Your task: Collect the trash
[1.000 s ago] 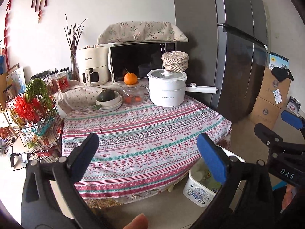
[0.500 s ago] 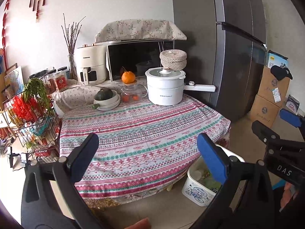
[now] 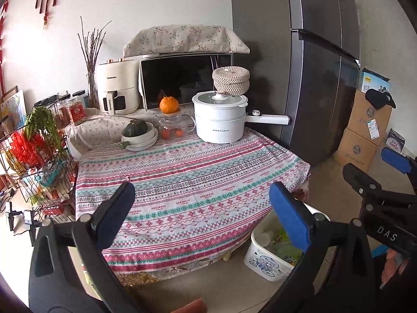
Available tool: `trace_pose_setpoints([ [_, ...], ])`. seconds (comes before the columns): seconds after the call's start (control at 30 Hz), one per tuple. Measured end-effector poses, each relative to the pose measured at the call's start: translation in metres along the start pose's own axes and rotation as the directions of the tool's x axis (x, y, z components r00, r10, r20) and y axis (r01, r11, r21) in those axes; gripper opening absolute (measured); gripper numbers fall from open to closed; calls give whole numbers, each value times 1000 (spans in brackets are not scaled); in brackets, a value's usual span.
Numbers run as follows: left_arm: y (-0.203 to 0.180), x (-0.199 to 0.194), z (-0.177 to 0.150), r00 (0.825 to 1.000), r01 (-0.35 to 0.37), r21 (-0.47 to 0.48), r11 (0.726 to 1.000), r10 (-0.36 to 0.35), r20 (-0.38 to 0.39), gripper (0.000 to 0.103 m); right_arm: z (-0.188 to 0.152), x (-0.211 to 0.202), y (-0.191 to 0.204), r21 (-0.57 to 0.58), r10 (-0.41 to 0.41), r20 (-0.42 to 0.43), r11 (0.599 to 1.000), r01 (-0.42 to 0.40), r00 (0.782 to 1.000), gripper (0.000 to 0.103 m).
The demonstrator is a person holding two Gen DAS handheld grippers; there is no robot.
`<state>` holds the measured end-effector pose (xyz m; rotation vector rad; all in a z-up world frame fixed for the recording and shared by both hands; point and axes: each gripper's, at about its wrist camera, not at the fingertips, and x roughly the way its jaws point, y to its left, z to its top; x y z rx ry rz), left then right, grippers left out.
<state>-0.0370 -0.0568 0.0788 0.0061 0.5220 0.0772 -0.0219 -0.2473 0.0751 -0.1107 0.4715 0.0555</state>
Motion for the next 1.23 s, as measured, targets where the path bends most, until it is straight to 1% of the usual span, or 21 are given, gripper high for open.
trace_pose_setpoints([
  [0.23,-2,1,1,1000,10,2,1000,-10,-3,102,0,0,0,-1,-1,-1,1000,1,1000,93],
  [0.67,-1,2,1,1000,6,-9,1000,-6,-12,102,1,3,-1,-5,-12,0,1000,12,1000,94],
  [1.0,1,6,0,999,23,3,1000,-22,-29,102,0,4,0,-7,-16,-3,1000,16,1000,94],
  [1.23,3,19,1,996,43,23,999,-41,-77,102,-1,12,3,-18,-17,-20,1000,16,1000,94],
])
